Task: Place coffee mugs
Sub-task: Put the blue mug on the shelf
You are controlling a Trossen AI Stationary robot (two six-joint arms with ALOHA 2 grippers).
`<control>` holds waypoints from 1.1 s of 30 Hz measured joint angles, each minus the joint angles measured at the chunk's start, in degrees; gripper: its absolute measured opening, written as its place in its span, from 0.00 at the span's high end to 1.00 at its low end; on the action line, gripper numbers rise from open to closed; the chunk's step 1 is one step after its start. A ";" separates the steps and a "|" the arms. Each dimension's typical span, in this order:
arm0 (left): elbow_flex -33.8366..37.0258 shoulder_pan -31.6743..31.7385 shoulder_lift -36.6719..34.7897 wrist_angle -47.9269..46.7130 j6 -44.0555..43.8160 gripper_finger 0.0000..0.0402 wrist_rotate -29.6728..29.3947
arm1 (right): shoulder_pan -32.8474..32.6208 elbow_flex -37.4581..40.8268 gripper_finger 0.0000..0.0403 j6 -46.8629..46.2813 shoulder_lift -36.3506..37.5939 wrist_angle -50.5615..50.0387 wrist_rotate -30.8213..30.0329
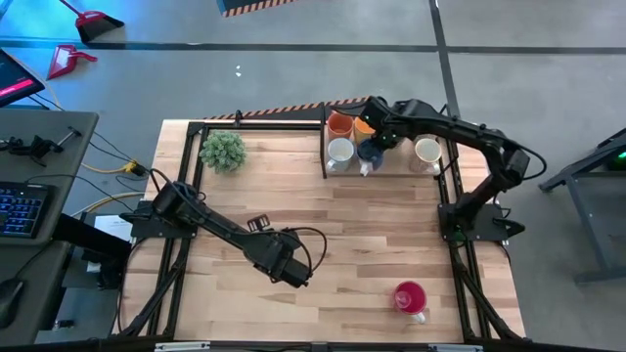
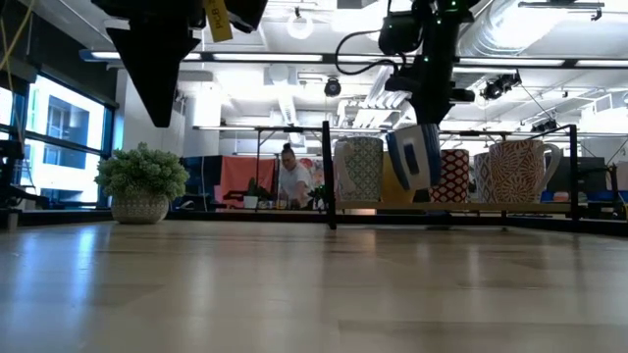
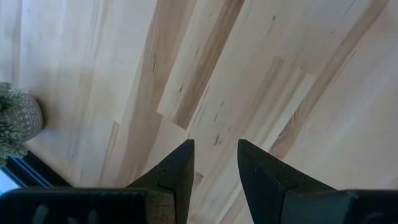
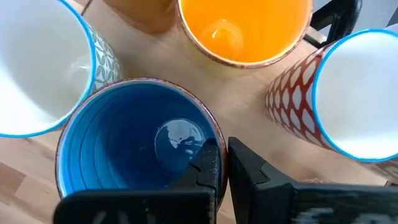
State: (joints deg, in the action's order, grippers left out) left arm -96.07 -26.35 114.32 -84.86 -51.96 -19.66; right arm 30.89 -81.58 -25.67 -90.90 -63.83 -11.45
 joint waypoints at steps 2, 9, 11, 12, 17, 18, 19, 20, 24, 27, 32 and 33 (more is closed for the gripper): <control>0.00 0.00 0.00 -0.02 -0.05 0.72 -0.04 | 0.00 0.00 1.00 -0.17 -0.54 -0.37 0.20; 0.00 0.00 0.00 -2.08 -0.48 0.72 -0.02 | 0.00 0.00 1.00 -0.42 -1.70 0.00 -0.30; 0.00 0.00 0.00 -2.50 -0.48 0.72 -0.02 | 0.00 0.00 1.00 -0.41 -1.68 0.87 -0.36; 0.01 0.00 0.00 -2.49 -0.49 0.72 -0.02 | 0.00 0.00 1.00 -0.60 -1.68 1.33 -0.35; 0.02 0.00 0.00 -2.49 -0.48 0.72 0.09 | 0.00 0.00 1.00 -0.98 -1.99 2.24 -0.37; 0.02 0.00 0.00 -2.49 -0.46 0.72 0.22 | 0.00 0.00 1.00 -0.98 -2.18 2.06 -0.36; 0.02 0.00 0.00 -2.49 -0.46 0.72 0.37 | 0.00 0.00 1.00 -0.91 -2.37 1.97 -0.36; 0.02 0.00 0.00 -2.51 -0.46 0.72 0.42 | 0.00 0.00 1.00 -0.87 -2.59 2.00 -0.36; 0.02 0.01 0.00 -2.51 -0.48 0.72 0.57 | -0.09 0.00 1.00 -1.05 -3.80 1.96 -0.57; 0.02 0.01 0.00 -2.59 -0.46 0.72 0.59 | -0.22 0.00 1.00 -1.07 -4.32 1.22 -1.63; 0.02 0.02 0.00 -2.60 -0.44 0.72 0.61 | -0.31 0.00 1.00 -1.49 -4.43 0.62 -3.44; 0.02 0.02 0.00 -2.61 -0.42 0.72 0.61 | -0.31 0.00 1.00 -1.47 -4.43 0.62 -3.43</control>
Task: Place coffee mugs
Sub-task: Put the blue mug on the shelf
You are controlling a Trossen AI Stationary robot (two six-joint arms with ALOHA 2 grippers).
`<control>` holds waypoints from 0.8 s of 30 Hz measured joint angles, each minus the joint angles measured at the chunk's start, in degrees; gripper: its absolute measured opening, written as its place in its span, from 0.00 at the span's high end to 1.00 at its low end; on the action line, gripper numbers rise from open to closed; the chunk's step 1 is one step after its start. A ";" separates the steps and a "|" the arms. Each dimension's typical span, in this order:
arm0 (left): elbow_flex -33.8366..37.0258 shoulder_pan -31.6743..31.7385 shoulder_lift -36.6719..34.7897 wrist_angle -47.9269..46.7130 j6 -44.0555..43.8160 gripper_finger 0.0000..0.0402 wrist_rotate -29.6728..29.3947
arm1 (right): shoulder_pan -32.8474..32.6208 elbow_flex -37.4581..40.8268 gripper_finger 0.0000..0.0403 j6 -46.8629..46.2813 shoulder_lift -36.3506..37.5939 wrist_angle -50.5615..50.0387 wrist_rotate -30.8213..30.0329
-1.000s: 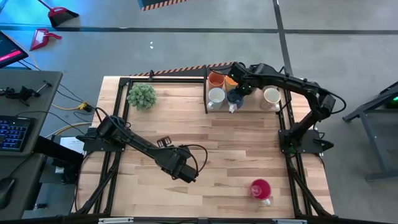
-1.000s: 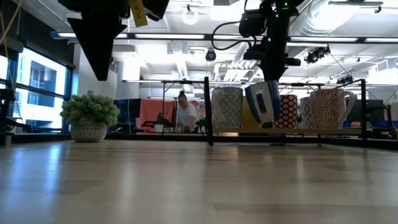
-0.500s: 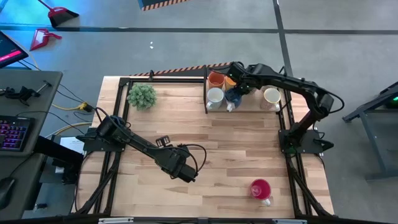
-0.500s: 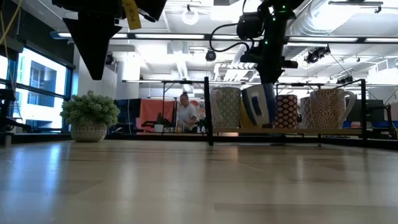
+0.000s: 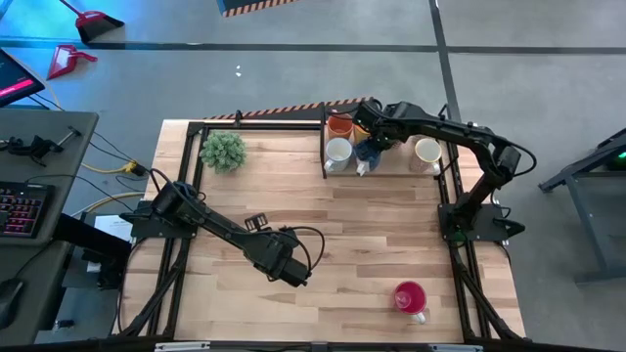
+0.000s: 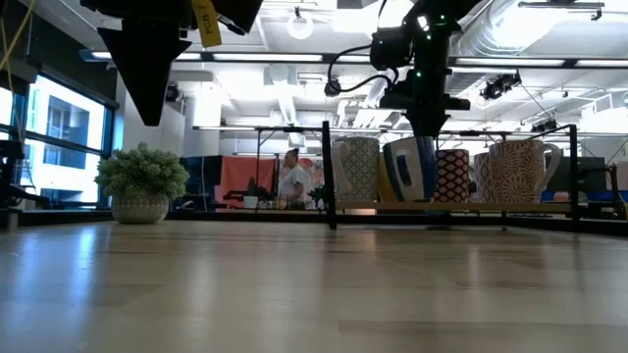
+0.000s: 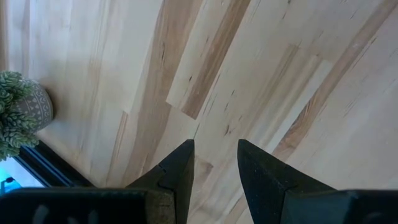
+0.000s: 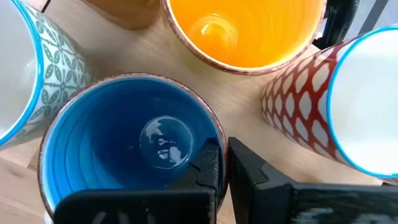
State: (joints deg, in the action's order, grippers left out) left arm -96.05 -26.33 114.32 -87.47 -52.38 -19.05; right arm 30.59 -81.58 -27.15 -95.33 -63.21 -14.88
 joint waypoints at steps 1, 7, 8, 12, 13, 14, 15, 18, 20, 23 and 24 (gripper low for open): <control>0.00 0.00 0.00 0.00 0.13 0.72 -0.01 | 0.02 0.00 1.00 0.05 0.00 0.01 0.04; 0.00 0.20 0.00 -0.02 1.05 0.72 0.00 | -0.35 0.00 1.00 0.47 0.00 0.39 -0.14; 0.00 0.20 0.00 0.00 1.05 0.72 0.00 | -0.35 0.00 1.00 0.49 0.02 0.34 -0.14; 0.00 0.22 0.00 -0.01 1.05 0.72 0.00 | -0.35 0.00 1.00 0.60 0.02 0.30 0.11; 0.00 0.22 0.00 -0.01 1.05 0.72 0.01 | -0.35 0.00 1.00 0.60 0.02 0.29 0.24; 0.00 0.22 0.00 -0.01 1.05 0.72 0.02 | -0.35 0.00 1.00 0.60 0.02 0.21 0.32; 0.00 0.22 0.00 -0.02 1.03 0.72 0.02 | -0.35 0.00 1.00 0.60 0.02 0.04 0.32; 0.00 0.22 0.00 -0.04 1.05 0.72 0.04 | -0.35 0.00 1.00 0.60 0.02 -0.29 0.56; 0.00 0.22 0.00 -0.25 1.03 0.72 0.04 | -0.34 0.00 1.00 0.61 0.03 -0.34 1.26; 0.00 0.22 0.00 -0.25 1.05 0.72 0.04 | -0.35 0.00 0.98 0.68 0.04 -0.43 1.88; 0.00 0.22 0.00 -0.24 1.03 0.72 0.04 | -0.35 0.00 0.96 1.01 0.04 -0.45 2.24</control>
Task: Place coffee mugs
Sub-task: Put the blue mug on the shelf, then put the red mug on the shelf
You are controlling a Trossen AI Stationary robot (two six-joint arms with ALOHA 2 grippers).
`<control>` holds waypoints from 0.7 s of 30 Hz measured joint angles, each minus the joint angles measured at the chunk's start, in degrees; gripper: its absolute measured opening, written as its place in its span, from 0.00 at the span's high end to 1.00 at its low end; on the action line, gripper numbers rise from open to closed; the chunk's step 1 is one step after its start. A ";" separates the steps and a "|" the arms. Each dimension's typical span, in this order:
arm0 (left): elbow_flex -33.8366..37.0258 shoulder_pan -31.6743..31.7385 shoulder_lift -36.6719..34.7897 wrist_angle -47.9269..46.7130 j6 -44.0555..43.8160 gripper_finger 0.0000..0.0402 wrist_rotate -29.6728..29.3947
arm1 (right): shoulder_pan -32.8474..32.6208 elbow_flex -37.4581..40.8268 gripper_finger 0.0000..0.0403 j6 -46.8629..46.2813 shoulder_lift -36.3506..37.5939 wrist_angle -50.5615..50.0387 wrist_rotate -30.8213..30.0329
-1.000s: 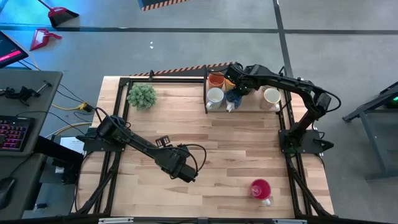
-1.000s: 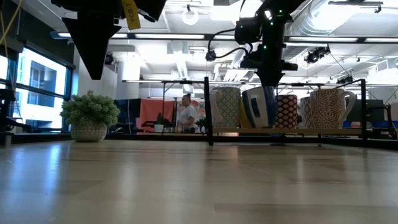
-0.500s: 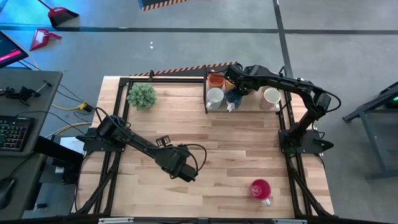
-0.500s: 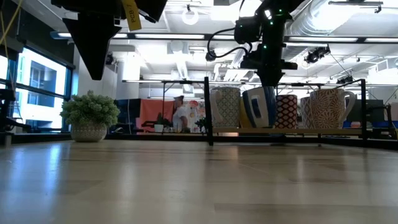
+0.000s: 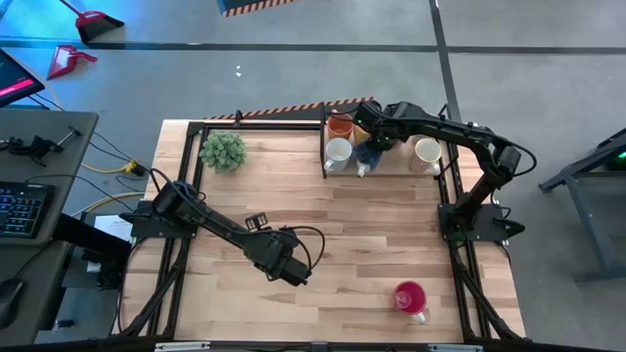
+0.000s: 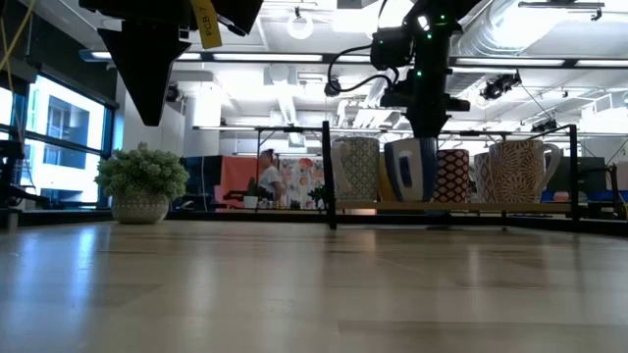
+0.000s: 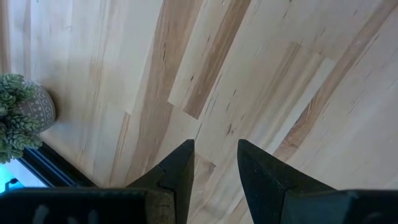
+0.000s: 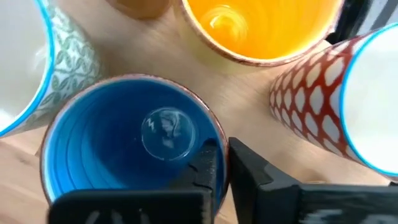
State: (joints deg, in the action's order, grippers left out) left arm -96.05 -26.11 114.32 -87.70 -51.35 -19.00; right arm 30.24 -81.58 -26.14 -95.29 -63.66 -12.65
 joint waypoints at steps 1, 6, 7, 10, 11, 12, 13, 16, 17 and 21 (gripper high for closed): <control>0.00 0.00 0.00 0.00 0.00 0.72 0.00 | 0.00 0.00 0.94 0.41 0.00 0.04 0.26; 0.00 0.00 0.00 0.00 0.04 0.72 0.00 | -0.02 0.00 0.82 0.03 0.00 0.13 -0.06; 0.00 0.00 0.00 0.00 0.13 0.72 0.00 | -0.02 0.00 0.80 -0.25 0.00 0.10 -0.34; 0.00 0.00 0.00 0.00 0.50 0.72 0.00 | -0.02 0.00 0.76 -0.38 0.00 0.16 -0.46; 0.00 0.00 0.00 0.00 0.50 0.72 0.00 | -0.02 0.00 0.75 -0.38 0.00 0.13 -0.49; 0.00 0.00 0.00 0.00 0.50 0.72 0.00 | -0.02 0.00 0.74 -0.37 0.00 0.12 -0.50; 0.00 0.00 0.00 -0.02 0.52 0.72 -0.02 | -0.02 -0.01 0.74 -0.38 0.00 0.09 -0.59; 0.00 0.00 0.00 -0.06 0.59 0.72 -0.02 | -0.02 -0.65 0.73 -0.38 0.00 0.05 -0.79; 0.00 0.00 0.00 -0.09 0.59 0.72 -0.02 | -0.02 -1.05 0.73 -0.38 0.00 0.04 -0.83; 0.00 0.00 0.00 -0.11 0.59 0.72 -0.02 | -0.02 -3.86 0.73 -0.38 0.00 -1.55 -1.23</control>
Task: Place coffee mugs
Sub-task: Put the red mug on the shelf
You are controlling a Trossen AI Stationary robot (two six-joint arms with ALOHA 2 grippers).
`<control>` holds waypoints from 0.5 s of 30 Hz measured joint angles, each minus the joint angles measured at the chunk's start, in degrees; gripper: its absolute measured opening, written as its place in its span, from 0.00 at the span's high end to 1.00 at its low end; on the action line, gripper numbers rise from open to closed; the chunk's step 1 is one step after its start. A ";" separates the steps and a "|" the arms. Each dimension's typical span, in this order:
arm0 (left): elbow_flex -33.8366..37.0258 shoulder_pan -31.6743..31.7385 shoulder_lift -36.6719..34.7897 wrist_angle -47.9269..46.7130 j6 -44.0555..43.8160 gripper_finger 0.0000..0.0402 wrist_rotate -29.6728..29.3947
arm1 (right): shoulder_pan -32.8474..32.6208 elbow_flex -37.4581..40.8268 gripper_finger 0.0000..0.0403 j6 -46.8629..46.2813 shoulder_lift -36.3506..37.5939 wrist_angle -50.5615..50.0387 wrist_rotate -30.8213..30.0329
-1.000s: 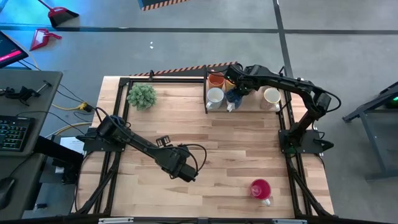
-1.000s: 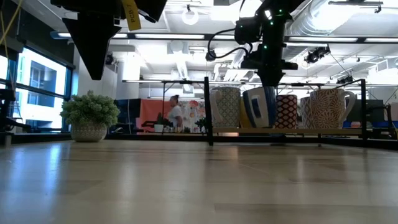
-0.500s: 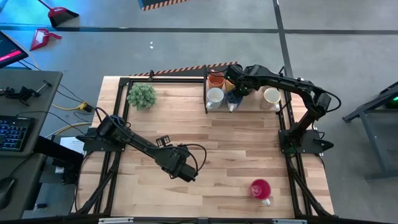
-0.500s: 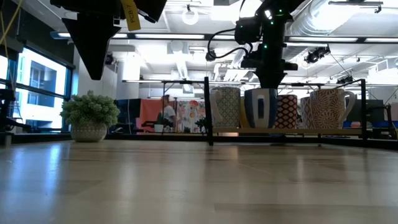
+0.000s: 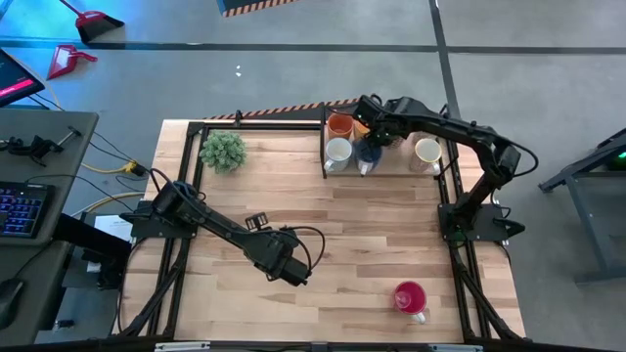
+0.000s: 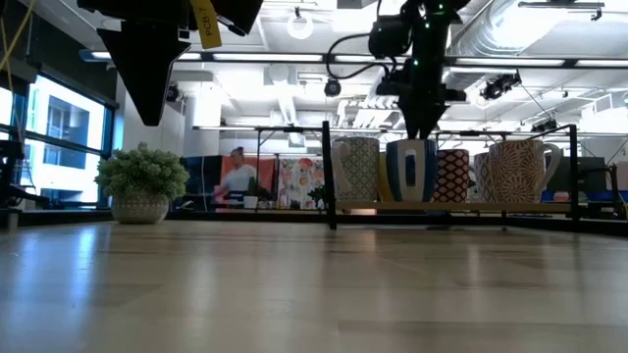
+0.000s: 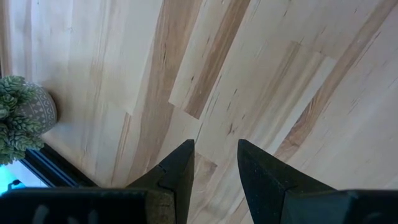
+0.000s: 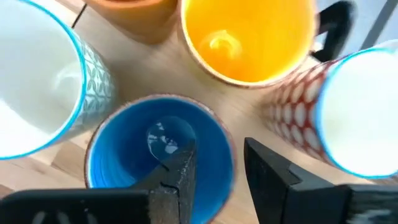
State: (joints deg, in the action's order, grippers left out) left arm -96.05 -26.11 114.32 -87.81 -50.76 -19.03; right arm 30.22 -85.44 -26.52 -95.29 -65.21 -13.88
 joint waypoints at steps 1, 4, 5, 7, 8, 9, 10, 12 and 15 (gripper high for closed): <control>0.00 0.00 0.00 0.00 0.00 0.72 -0.03 | 0.00 -0.91 0.73 0.00 0.00 -0.98 -0.47; 0.00 0.00 0.00 -0.02 0.00 0.72 -0.81 | 0.00 -4.33 0.73 0.00 0.00 -5.98 -0.87; 0.00 0.00 0.00 -0.03 0.00 0.72 -1.19 | -0.02 -5.75 0.73 -0.05 0.00 -7.72 -0.86; 0.00 0.00 0.00 -0.84 -0.04 0.72 -2.47 | -0.44 -8.69 0.73 -0.44 0.00 -11.90 -0.69; 0.00 0.00 -0.03 -1.95 -0.19 0.72 -3.18 | -0.85 -10.11 0.73 -0.42 0.16 -13.66 -1.08; 0.09 -0.07 -0.36 -2.48 -0.46 0.72 -4.00 | -1.46 -11.33 0.73 -0.40 0.52 -15.26 -1.80; 0.65 -0.29 -1.19 -1.93 -0.52 0.72 -5.06 | -2.26 -12.16 0.73 -0.41 1.16 -16.44 -2.62; 2.22 -1.04 -4.12 -1.57 -1.34 0.72 -7.09 | -4.26 -12.76 0.73 -0.58 3.56 -17.64 -3.64; 6.11 -2.87 -10.43 -2.09 -4.28 0.72 -11.32 | -8.28 -11.31 0.73 -0.46 9.01 -17.74 -5.47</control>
State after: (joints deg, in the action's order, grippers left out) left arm -89.94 -28.97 103.89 -89.90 -55.05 -30.35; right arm 21.94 -96.75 -26.98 -86.27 -82.95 -19.34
